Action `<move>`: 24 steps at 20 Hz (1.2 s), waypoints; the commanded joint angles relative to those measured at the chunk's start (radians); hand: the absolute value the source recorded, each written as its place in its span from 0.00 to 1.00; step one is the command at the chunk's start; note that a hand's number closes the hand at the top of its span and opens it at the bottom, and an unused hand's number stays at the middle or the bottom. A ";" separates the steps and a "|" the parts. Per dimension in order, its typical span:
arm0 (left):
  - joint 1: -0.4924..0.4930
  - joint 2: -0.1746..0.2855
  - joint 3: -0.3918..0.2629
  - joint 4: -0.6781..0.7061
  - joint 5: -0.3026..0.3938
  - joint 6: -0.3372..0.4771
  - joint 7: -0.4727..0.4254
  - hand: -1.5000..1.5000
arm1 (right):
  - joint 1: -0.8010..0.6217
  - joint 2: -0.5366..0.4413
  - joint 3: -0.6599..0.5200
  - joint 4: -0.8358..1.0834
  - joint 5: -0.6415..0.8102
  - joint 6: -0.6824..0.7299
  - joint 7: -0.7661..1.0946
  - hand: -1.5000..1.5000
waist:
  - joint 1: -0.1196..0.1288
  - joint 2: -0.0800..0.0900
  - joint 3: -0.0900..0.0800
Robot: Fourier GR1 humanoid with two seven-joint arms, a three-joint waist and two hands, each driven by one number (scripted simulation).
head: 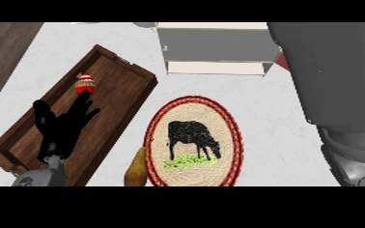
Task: Pick the bell pepper from the placemat and place it in the tiered shelf
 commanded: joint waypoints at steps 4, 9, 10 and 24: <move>0.023 -0.021 -0.015 0.035 -0.009 -0.013 -0.002 0.50 | 0.013 -0.050 -0.015 0.183 0.017 -0.024 -0.196 1.00 | -0.001 0.006 -0.007; 0.019 0.001 0.010 0.081 -0.009 -0.035 -0.018 0.50 | -0.058 -0.049 -0.031 0.325 0.044 -0.061 -0.244 1.00 | 0.003 0.006 -0.007; -0.006 -0.018 -0.014 -0.018 -0.012 0.011 0.079 0.50 | -0.085 -0.053 -0.051 0.382 0.047 -0.084 -0.256 1.00 | 0.010 0.006 -0.007; 0.012 -0.038 -0.006 0.028 -0.029 -0.002 0.023 0.50 | -0.118 -0.045 -0.095 0.631 0.068 -0.234 -0.508 1.00 | 0.010 0.007 -0.007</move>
